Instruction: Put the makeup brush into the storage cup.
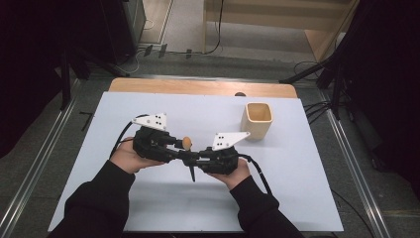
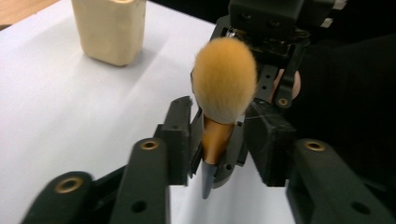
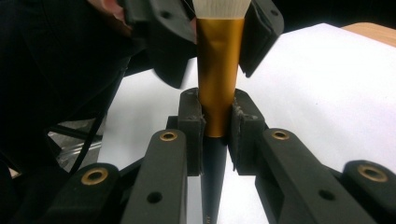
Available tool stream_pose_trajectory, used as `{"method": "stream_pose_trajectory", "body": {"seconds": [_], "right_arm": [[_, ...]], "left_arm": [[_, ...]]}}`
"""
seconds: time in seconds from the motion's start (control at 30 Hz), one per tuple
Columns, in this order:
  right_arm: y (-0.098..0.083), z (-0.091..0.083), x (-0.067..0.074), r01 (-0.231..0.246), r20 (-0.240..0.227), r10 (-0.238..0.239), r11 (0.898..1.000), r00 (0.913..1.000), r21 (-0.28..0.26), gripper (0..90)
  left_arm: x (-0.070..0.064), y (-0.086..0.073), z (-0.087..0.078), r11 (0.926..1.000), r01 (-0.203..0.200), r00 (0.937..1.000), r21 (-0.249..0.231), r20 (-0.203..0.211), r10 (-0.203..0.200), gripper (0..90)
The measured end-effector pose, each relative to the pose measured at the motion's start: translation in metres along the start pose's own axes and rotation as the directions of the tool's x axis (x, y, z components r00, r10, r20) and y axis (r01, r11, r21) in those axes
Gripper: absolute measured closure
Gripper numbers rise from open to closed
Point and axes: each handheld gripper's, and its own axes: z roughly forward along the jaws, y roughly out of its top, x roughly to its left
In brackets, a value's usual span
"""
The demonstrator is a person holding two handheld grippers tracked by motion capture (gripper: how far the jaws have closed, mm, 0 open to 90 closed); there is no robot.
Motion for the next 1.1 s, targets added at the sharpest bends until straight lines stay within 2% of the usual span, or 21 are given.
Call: {"method": "stream_pose_trajectory", "body": {"seconds": [0.03,0.1,0.13,0.2,0.27,0.53,0.6,0.67,0.73,0.9,1.1], "right_arm": [[0.0,0.0,0.0,0.001,0.0,-0.001,1.0,1.0,-0.003,78.5],[0.001,-0.002,0.0,-0.001,0.001,0.001,1.0,1.0,-0.007,78.4],[0.001,-0.002,0.0,-0.001,0.001,0.001,1.0,1.0,-0.007,78.4],[0.001,-0.002,0.0,0.0,-0.001,0.0,1.0,1.0,-0.01,78.5],[0.001,-0.002,0.0,0.0,-0.003,-0.001,1.0,1.0,-0.014,78.4],[0.001,-0.002,0.003,-0.002,-0.013,0.002,1.0,0.9999,-0.03,78.4],[0.001,-0.002,0.003,-0.003,-0.015,0.002,0.999,0.9999,-0.032,78.4],[0.001,-0.003,0.003,-0.001,-0.016,0.0,1.0,0.9999,-0.031,78.4],[0.001,-0.004,0.003,0.001,-0.016,-0.002,1.0,0.9999,-0.031,78.4],[0.001,-0.007,0.002,0.009,-0.007,-0.009,0.999,0.9999,-0.039,78.4],[0.001,-0.009,0.001,0.004,-0.006,-0.004,0.999,1.0,-0.034,78.4]], "left_arm": [[0.0,-0.001,-0.001,0.9999,-0.004,1.0,-0.01,-0.001,0.004,52.6],[0.002,-0.005,-0.002,0.9983,0.005,1.0,-0.057,0.007,-0.004,44.2],[0.002,-0.005,-0.002,0.9983,0.005,1.0,-0.057,0.007,-0.004,42.4],[0.003,-0.009,-0.002,0.9961,0.006,0.9999,-0.088,0.014,-0.004,40.8],[0.002,-0.011,-0.002,0.9941,-0.001,1.0,-0.109,0.003,0.001,40.1],[-0.002,-0.018,-0.001,0.9887,0.003,1.0,-0.15,-0.001,-0.003,43.8],[-0.002,-0.018,-0.001,0.9893,-0.002,1.0,-0.146,-0.003,0.001,43.5],[-0.003,-0.02,-0.001,0.987,-0.008,1.0,-0.16,-0.006,0.007,38.2],[-0.004,-0.022,-0.002,0.9858,-0.004,1.0,-0.168,0.008,0.005,35.9],[-0.005,-0.028,-0.006,0.9835,-0.031,0.9994,-0.178,-0.022,0.027,32.5],[-0.003,-0.032,-0.012,0.9816,-0.036,0.9985,-0.187,-0.046,0.028,29.8]]}}
